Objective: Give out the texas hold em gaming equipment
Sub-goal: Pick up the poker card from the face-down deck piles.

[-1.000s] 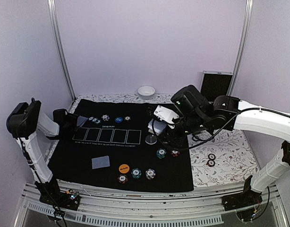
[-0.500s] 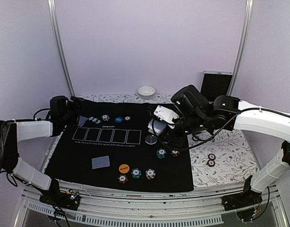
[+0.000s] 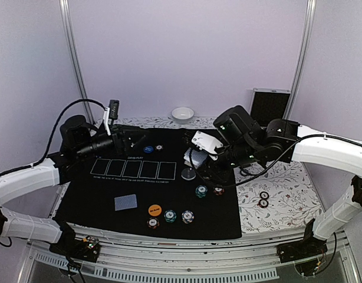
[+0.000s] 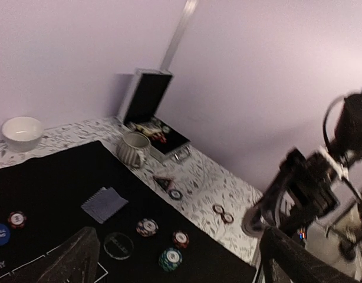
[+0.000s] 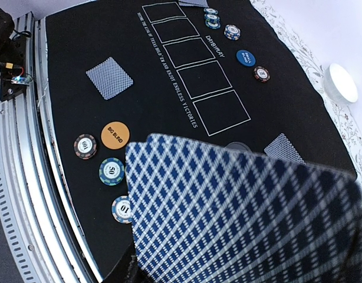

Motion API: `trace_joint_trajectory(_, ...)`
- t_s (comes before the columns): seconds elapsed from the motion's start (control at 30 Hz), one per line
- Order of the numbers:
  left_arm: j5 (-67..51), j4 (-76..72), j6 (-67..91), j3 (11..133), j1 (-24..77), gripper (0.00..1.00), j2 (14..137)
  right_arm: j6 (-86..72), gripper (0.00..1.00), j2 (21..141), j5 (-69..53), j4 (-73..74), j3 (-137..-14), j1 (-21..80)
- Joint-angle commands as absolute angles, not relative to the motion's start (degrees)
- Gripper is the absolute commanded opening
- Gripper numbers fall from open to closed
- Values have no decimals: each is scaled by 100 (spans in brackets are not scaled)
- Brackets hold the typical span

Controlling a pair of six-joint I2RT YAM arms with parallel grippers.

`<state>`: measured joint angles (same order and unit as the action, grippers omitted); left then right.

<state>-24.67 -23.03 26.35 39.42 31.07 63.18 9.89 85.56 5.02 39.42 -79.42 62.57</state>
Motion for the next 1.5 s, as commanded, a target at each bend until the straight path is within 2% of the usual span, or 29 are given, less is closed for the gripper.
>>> trace_joint_trajectory(0.0, -3977, -1602, 1006, 4385, 4081, 98, 6699, 1019, 4, 8537, 343, 3705, -8119, 6269)
trace_joint_trajectory(0.13, -4015, -1051, 602, 5053, 4692, 98, 7213, 1027, 4, 8597, 299, 3666, -8192, 6312)
trace_joint_trajectory(0.3, -3945, -1314, 965, 5244, 4779, 97, 7478, 1028, 4, 8723, 289, 3654, -8239, 6386)
trace_joint_trajectory(0.37, -3629, -1261, 1110, 5344, 4803, 93, 7618, 1024, 4, 8780, 277, 3656, -8280, 6413)
trace_joint_trajectory(0.47, -2866, -1280, 1376, 5397, 4824, 80, 7765, 1045, 4, 8852, 249, 3646, -8376, 6473)
trace_joint_trajectory(0.7, -2362, -1398, 1545, 5441, 4842, 75, 7908, 1081, 4, 8950, 214, 3680, -8471, 6560)
trace_joint_trajectory(0.97, -1371, -708, 1249, 5456, 4837, 67, 7588, 1076, 4, 8745, 461, 3713, -8328, 6575)
trace_joint_trajectory(1.2, -2077, -1015, 1230, 5297, 4910, 65, 7443, 1063, 4, 8742, 465, 3722, -8322, 6577)
trace_joint_trajectory(1.27, -2327, -1076, 1223, 5291, 4934, 58, 7457, 1076, 4, 8743, 494, 3724, -8323, 6575)
trace_joint_trajectory(1.47, -2216, -1089, 1090, 5210, 4931, 23, 7179, 1073, 4, 8662, 553, 3727, -8275, 6574)
